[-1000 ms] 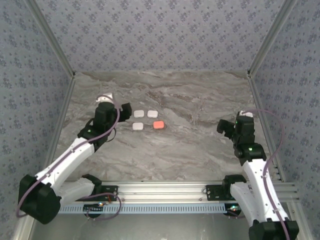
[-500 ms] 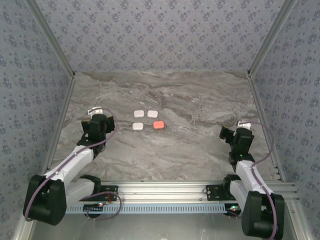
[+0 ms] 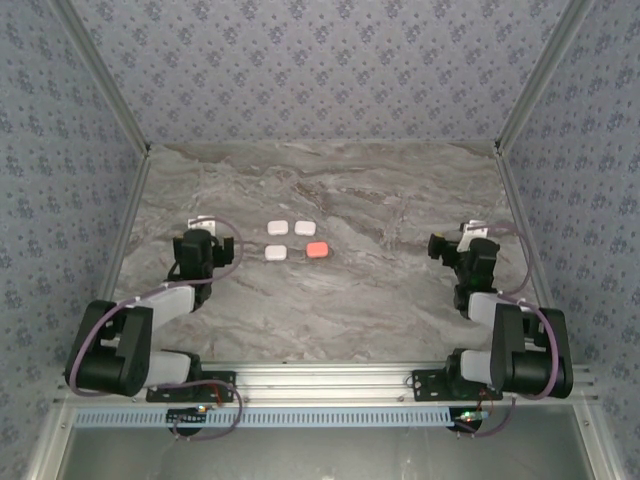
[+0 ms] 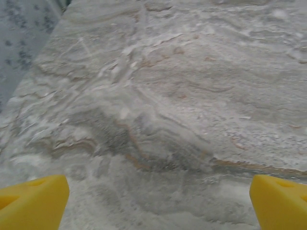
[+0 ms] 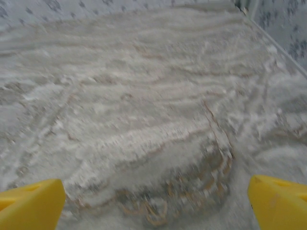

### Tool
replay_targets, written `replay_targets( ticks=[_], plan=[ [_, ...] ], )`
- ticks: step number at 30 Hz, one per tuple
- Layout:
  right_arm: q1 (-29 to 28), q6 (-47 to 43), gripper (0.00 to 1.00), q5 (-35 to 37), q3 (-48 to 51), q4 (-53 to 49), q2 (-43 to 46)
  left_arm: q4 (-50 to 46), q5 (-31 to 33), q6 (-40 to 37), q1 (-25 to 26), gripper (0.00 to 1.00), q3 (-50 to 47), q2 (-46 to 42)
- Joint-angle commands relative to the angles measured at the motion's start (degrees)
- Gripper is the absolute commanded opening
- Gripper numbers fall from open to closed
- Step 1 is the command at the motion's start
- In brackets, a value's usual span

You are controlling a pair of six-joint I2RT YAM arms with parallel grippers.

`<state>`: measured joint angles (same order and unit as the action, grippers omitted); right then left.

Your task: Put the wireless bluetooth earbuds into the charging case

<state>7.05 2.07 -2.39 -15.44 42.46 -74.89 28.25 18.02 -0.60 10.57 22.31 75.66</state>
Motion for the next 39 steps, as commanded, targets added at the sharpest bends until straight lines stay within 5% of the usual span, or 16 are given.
replay_targets(
  ticks=[1,5,13,18,39],
  plan=[
    [-1.08,-0.96,1.0,-2.8,0.4,10.71,-4.84,9.46,-6.42,-3.8,-0.7,0.96,-0.18,1.18],
    [-3.94,-3.74,1.0,-1.27,-1.62,14.12,-12.39,14.63,-12.17,-7.34,-2.4,0.97,-1.58,2.91],
    [-4.08,-2.15,1.0,2.93,-6.4,4.62,-12.28,33.37,-21.87,-2.32,-10.05,0.98,-6.54,12.22],
    [-4.23,-2.32,1.0,3.19,-6.44,4.48,-12.28,17.64,-21.14,2.06,-13.18,0.99,1.46,12.03],
    [-5.38,-3.3,1.0,4.47,-6.92,3.85,-12.31,18.33,-18.39,2.23,-12.53,0.99,1.34,12.21]
  ],
)
